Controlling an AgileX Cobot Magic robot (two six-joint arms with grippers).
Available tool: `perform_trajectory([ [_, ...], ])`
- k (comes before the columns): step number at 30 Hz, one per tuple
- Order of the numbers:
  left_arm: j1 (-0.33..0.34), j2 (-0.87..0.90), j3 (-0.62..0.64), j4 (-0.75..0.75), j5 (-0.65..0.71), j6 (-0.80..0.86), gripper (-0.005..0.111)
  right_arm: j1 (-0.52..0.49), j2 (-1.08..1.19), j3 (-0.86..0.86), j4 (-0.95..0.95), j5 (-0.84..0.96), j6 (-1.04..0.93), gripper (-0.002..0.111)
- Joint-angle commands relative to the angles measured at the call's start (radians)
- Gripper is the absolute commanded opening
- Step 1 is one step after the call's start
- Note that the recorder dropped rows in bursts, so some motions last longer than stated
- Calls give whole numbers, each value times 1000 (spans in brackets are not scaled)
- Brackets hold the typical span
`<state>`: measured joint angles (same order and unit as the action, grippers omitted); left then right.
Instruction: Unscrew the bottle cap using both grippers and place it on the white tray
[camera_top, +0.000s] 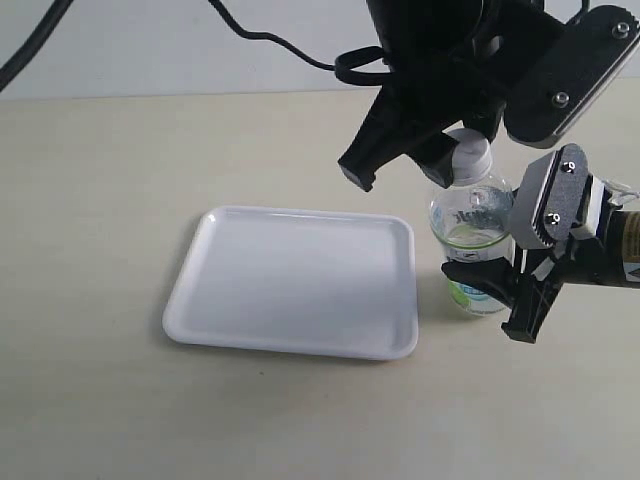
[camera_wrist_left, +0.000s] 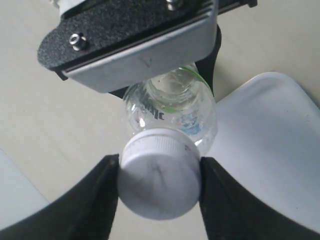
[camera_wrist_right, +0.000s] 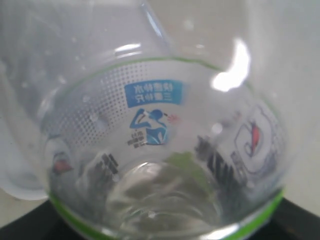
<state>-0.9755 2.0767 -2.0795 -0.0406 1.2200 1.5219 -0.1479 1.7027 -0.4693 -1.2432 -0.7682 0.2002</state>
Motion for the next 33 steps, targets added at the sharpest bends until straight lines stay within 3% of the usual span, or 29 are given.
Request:
perform_trajectory([
  [1, -2, -7, 3, -5, 1, -16, 0, -4, 8, 4, -31, 46, 22, 0],
  [5, -2, -7, 3, -5, 1, -18, 13, -4, 8, 4, -31, 34, 22, 0],
  [6, -2, -7, 3, -5, 1, -18, 29, -4, 8, 4, -31, 34, 22, 0],
  [8, -2, -7, 3, -5, 1, -18, 51, -4, 8, 4, -31, 34, 22, 0],
  [9, -2, -7, 3, -5, 1, -18, 53, -4, 8, 4, -31, 34, 22, 0],
  [33, -2, -26, 3, -5, 1, -19, 51, -4, 8, 4, -40, 34, 29, 0],
])
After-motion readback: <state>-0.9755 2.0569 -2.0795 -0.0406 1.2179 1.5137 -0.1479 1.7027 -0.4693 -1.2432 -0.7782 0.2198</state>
